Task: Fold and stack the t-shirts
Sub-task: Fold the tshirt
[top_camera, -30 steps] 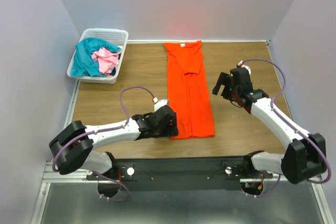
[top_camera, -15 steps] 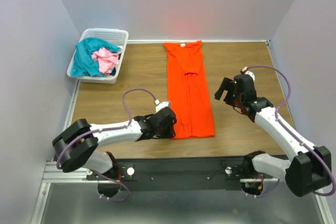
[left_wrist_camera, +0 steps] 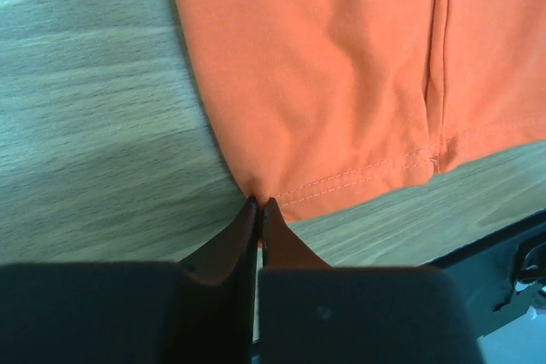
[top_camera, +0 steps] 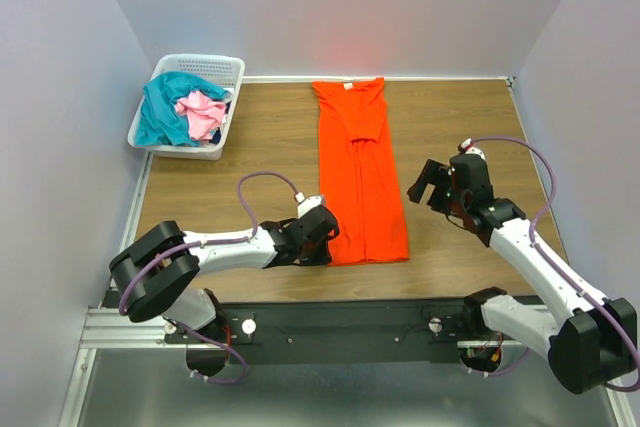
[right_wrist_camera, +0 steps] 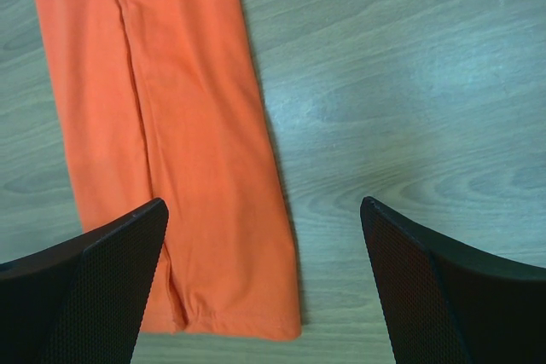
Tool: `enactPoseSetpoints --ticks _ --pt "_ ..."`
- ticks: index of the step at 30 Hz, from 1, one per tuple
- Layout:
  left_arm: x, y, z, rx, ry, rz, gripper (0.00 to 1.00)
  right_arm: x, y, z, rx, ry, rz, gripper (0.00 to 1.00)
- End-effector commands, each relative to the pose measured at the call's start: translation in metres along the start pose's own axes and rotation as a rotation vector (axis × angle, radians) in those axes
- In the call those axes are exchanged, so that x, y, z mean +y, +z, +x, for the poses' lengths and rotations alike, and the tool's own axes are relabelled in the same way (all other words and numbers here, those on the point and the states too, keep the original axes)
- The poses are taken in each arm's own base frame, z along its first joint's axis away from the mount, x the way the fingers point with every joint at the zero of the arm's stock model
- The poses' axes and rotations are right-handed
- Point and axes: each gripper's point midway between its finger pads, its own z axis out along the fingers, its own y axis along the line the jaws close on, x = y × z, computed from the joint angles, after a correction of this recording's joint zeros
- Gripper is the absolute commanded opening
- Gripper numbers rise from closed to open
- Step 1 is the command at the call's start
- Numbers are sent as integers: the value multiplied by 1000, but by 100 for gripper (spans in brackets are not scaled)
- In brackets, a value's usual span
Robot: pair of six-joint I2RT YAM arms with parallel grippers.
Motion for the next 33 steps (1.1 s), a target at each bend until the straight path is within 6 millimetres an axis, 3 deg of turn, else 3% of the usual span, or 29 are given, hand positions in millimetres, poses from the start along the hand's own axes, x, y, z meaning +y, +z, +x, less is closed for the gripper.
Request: enactPoseSetpoints --ticks 1,5,11,14,22,33 --pt "22 -2 8 15 -7 -84 3 3 -8 27 96 -22 -58 100" --pt "27 -4 8 16 -7 -106 0 -2 -14 73 283 -7 -73 100" --pt "33 -2 13 28 7 -121 0 18 -37 128 489 -25 -206 100" --pt "34 -3 13 28 7 -123 0 11 -42 156 577 -13 -185 99" --pt "35 -8 11 5 -2 -103 0 -5 -39 169 568 38 -118 93" --pt "34 -6 15 10 -36 -87 0 -12 -19 177 553 75 -73 53"
